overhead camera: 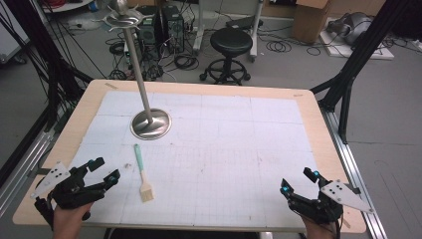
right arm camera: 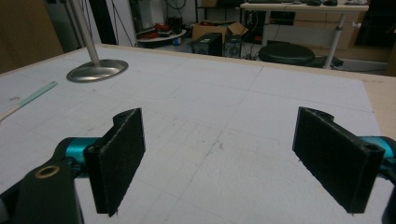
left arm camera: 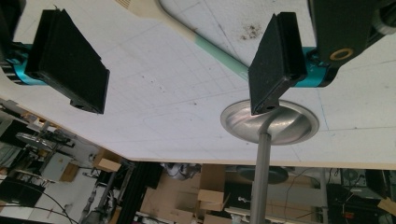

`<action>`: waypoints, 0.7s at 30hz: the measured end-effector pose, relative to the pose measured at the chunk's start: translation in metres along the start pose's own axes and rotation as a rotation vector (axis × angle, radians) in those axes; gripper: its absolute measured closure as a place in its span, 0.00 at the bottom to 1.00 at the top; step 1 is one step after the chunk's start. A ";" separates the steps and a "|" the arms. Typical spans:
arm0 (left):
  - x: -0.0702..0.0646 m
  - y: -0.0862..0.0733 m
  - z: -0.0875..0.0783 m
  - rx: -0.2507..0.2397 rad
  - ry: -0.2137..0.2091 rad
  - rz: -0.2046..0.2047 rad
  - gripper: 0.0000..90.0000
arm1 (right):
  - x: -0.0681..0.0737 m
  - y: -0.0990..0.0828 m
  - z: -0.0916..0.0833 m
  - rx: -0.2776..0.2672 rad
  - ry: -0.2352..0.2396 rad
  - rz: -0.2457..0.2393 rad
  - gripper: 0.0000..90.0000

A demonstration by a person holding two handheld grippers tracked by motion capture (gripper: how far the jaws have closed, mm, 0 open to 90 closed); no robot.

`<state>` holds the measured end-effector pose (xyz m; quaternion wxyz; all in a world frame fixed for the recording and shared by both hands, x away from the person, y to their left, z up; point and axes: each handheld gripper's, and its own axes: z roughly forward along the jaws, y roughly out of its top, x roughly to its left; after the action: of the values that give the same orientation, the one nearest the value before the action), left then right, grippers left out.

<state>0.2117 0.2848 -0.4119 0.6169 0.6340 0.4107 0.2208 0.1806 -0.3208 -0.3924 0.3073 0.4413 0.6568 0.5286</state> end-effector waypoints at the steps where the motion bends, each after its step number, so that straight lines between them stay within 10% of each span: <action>1: 0.000 0.000 0.000 0.000 0.000 0.000 0.23 | 0.000 0.000 0.000 0.000 0.000 0.000 0.18; 14: -0.002 -0.003 0.008 0.035 -0.009 -0.016 0.21 | -0.002 -0.001 -0.001 0.013 -0.007 -0.002 0.18; 21: -0.013 -0.004 0.019 0.113 -0.075 0.009 0.42 | 0.002 0.000 -0.002 0.025 -0.011 -0.014 0.18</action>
<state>0.2185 0.2625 -0.4156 0.5940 0.6776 0.3964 0.1760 0.1781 -0.3197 -0.3922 0.3093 0.4434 0.6646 0.5157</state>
